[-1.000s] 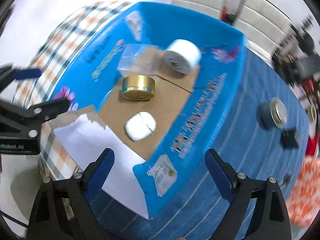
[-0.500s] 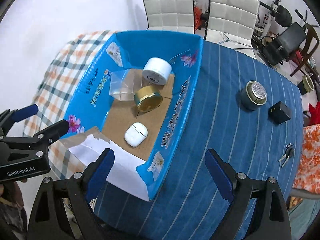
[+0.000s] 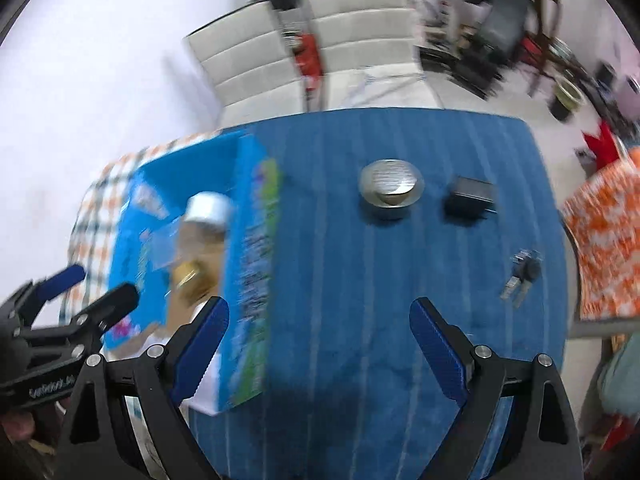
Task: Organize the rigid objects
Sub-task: 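Move both grippers back toward the strainer cup and black charger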
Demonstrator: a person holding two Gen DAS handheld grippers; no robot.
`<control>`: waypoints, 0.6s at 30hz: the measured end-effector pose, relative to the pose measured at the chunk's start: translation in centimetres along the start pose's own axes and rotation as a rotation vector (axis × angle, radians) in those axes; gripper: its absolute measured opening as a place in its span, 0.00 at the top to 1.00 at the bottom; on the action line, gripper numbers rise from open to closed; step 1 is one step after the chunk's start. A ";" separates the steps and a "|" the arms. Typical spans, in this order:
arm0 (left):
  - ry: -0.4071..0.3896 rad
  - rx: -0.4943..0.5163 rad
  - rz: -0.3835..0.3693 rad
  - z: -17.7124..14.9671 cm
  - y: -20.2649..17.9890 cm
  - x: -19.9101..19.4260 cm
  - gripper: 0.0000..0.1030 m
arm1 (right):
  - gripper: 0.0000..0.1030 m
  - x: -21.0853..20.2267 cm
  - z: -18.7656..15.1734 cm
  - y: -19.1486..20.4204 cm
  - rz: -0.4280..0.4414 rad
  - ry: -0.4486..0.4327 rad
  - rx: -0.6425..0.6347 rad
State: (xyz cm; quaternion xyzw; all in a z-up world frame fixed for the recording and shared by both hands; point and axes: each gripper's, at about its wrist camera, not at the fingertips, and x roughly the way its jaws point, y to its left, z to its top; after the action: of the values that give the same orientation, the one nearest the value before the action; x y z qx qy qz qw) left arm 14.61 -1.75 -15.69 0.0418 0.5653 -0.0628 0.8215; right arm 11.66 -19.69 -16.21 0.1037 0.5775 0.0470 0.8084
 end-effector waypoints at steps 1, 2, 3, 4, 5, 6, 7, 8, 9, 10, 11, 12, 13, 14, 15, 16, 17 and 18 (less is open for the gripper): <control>0.005 0.009 -0.011 0.5 -0.8 0.4 0.02 | 0.09 0.1 0.4 -1.6 -0.003 -0.001 0.038; 0.012 0.020 -0.021 1.2 -1.9 1.1 0.02 | 0.09 0.2 0.8 -3.4 -0.011 -0.002 0.075; 0.019 0.028 -0.030 1.7 -2.8 1.6 0.02 | 0.09 0.5 1.2 -5.0 -0.025 0.003 0.106; 0.025 0.035 -0.039 2.4 -3.7 2.3 0.02 | 0.09 0.7 1.5 -6.3 -0.030 0.004 0.136; 0.032 0.043 -0.047 3.2 -4.9 3.1 0.02 | 0.09 1.1 1.8 -8.0 -0.029 0.009 0.173; 0.036 0.046 -0.051 3.7 -5.5 3.6 0.02 | 0.09 1.6 2.2 -9.7 -0.034 0.020 0.209; 0.044 0.048 -0.058 4.5 -6.5 4.5 0.02 | 0.09 2.1 2.5 -10.8 -0.037 0.026 0.236; 0.048 0.047 -0.063 5.0 -7.1 5.1 0.02 | 0.09 2.7 2.9 -12.5 -0.038 0.031 0.273; 0.054 0.045 -0.074 5.6 -7.7 5.8 0.02 | 0.09 3.1 3.3 -13.5 -0.040 0.038 0.297; 0.065 0.043 -0.084 6.1 -8.3 6.7 0.02 | 0.09 3.7 3.8 -14.8 -0.042 0.043 0.326; 0.074 0.039 -0.090 6.8 -8.9 7.6 0.02 | 0.09 4.3 4.3 -15.8 -0.039 0.047 0.348; 0.079 0.038 -0.088 7.3 -9.4 8.3 0.02 | 0.09 4.7 4.7 -16.6 -0.041 0.049 0.362; 0.084 0.036 -0.085 7.8 -9.8 9.1 0.02 | 0.09 5.2 5.3 -17.3 -0.046 0.053 0.376; 0.091 0.033 -0.088 8.4 -10.3 10.0 0.02 | 0.09 5.8 5.9 -18.0 -0.045 0.056 0.389; 0.100 0.029 -0.089 8.9 -10.6 11.0 0.02 | 0.09 6.3 6.5 -18.6 -0.041 0.058 0.401; 0.113 0.028 -0.091 9.3 -11.1 12.0 0.02 | 0.09 6.9 7.2 -19.3 -0.044 0.062 0.408; 0.128 0.029 -0.092 9.7 -11.6 13.2 0.02 | 0.09 7.4 7.7 -19.6 -0.047 0.063 0.411; 0.143 0.035 -0.097 10.0 -12.0 14.4 0.02 | 0.09 7.9 8.2 -20.0 -0.048 0.064 0.413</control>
State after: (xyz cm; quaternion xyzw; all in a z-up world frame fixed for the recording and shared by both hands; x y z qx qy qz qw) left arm 27.10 -15.84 -25.51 0.0330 0.6226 -0.1091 0.7742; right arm 21.07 -38.56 -25.40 0.2520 0.6026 -0.0883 0.7520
